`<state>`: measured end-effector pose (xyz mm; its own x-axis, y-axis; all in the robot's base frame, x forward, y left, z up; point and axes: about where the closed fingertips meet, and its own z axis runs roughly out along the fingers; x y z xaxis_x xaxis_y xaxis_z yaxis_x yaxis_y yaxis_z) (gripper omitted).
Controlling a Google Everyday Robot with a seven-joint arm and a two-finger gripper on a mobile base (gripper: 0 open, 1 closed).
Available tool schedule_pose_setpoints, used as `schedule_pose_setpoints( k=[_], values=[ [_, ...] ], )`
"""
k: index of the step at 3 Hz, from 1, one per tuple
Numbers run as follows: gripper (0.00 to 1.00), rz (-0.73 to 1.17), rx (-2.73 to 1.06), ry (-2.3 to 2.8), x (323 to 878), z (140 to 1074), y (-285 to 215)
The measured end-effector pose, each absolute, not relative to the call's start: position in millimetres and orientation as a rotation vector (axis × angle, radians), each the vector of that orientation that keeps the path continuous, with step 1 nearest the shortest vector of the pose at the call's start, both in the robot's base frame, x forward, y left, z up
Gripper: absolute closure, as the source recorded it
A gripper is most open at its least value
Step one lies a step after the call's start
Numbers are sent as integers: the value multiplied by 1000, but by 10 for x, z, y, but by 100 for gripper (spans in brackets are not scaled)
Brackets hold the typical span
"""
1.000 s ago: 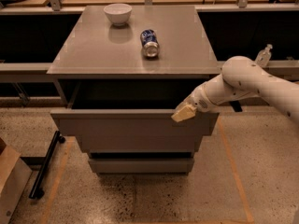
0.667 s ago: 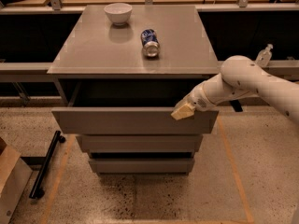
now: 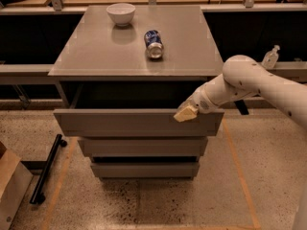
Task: Open top drawer
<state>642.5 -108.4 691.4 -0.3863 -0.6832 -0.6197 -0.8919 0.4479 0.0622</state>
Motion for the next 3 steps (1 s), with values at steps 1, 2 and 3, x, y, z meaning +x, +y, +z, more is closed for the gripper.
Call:
schedule_pose_setpoints(
  k=[1, 2, 3],
  values=[
    [6, 577, -1272, 2276, 6156, 6874, -1078],
    [0, 602, -1184, 2401, 5808, 6880, -1130],
    [0, 600, -1103, 2489, 5571, 6939, -1225]
  ],
)
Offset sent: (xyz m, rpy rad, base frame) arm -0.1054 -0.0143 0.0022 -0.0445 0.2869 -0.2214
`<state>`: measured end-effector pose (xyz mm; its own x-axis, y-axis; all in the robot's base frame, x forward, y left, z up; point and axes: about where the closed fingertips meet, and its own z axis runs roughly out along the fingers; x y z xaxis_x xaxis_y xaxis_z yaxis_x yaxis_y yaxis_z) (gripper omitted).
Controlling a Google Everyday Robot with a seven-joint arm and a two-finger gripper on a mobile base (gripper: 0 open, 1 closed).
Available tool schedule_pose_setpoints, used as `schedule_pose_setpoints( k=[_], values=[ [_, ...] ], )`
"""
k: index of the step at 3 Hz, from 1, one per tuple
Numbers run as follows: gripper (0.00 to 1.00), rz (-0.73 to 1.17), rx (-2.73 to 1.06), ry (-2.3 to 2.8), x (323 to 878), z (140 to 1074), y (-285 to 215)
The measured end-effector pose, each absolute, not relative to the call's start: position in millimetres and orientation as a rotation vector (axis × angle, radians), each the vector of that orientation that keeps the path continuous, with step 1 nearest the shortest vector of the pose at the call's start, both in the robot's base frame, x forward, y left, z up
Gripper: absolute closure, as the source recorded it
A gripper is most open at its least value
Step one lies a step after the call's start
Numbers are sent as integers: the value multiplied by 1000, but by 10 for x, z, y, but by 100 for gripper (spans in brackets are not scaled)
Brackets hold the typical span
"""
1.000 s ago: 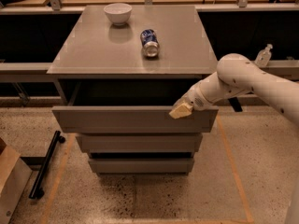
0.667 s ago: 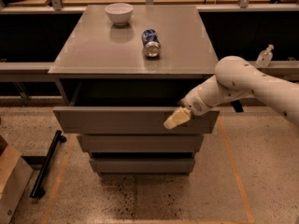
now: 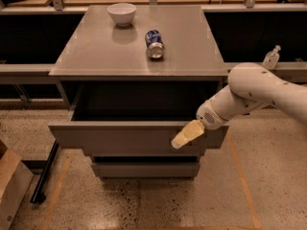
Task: Open top drawer
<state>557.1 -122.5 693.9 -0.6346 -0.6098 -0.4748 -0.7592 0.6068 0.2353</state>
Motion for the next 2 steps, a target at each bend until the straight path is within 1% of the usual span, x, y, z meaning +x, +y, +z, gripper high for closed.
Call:
schedule_pose_setpoints(
  k=[1, 2],
  values=[
    [0, 614, -1053, 2567, 5384, 7001, -1305],
    [0, 614, -1053, 2567, 5384, 7001, -1305]
  ],
)
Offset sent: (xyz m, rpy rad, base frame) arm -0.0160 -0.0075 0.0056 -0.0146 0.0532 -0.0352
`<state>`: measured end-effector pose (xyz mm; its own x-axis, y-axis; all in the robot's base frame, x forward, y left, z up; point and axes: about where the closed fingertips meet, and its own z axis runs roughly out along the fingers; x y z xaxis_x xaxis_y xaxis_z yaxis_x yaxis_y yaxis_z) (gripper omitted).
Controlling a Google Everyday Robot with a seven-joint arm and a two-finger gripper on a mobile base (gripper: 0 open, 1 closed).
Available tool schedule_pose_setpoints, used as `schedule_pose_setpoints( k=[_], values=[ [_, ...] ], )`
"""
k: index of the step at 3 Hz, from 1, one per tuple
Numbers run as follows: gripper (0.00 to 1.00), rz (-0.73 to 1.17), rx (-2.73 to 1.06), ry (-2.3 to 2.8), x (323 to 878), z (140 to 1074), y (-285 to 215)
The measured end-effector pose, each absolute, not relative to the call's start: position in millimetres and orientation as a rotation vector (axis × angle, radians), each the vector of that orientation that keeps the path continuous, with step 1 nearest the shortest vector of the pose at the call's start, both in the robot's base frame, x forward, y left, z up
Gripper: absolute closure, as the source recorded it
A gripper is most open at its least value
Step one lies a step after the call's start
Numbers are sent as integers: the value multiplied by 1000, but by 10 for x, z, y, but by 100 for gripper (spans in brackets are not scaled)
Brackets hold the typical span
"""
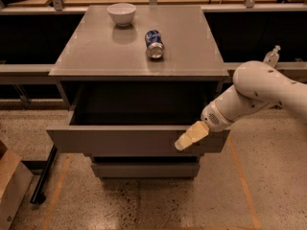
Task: Open top drawer
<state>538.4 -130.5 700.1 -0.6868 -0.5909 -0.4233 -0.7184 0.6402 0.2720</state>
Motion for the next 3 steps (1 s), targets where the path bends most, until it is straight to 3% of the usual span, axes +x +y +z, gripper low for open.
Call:
schedule_pose_setpoints(
  k=[3],
  values=[
    [0, 856, -903, 2762, 4622, 7124, -1240]
  ],
)
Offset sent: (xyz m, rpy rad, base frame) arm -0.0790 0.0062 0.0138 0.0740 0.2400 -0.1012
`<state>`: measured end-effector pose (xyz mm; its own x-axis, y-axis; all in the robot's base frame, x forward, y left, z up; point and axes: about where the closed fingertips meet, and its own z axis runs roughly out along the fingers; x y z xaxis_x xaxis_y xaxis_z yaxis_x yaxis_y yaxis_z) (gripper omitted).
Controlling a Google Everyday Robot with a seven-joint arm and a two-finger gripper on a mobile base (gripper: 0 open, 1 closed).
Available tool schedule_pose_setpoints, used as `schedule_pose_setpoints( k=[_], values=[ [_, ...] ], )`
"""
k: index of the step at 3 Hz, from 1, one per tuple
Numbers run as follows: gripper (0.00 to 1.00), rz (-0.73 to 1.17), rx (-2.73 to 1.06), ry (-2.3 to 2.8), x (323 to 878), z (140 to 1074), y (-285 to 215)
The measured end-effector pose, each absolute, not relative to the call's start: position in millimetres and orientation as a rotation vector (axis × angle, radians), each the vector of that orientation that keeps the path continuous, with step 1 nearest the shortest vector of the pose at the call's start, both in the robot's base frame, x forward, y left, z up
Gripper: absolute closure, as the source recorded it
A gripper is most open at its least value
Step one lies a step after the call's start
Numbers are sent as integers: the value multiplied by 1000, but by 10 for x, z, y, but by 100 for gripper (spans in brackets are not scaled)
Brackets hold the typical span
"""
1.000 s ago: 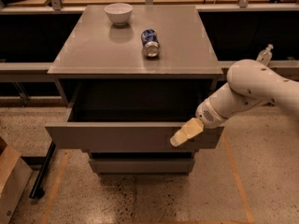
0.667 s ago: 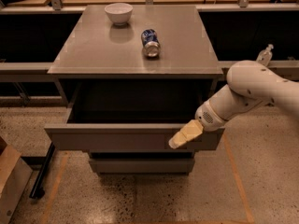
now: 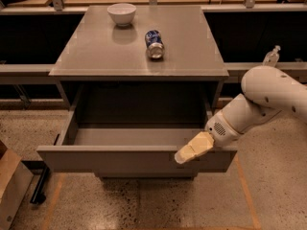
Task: Open top drawer
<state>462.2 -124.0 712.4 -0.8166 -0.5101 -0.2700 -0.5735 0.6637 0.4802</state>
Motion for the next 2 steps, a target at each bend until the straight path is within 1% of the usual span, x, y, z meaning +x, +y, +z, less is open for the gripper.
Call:
schedule_pose_setpoints(
  k=[1, 2],
  values=[
    [0, 860, -923, 2750, 4542, 7271, -1212],
    [0, 792, -1030, 2650, 4644, 7517, -1118]
  ],
)
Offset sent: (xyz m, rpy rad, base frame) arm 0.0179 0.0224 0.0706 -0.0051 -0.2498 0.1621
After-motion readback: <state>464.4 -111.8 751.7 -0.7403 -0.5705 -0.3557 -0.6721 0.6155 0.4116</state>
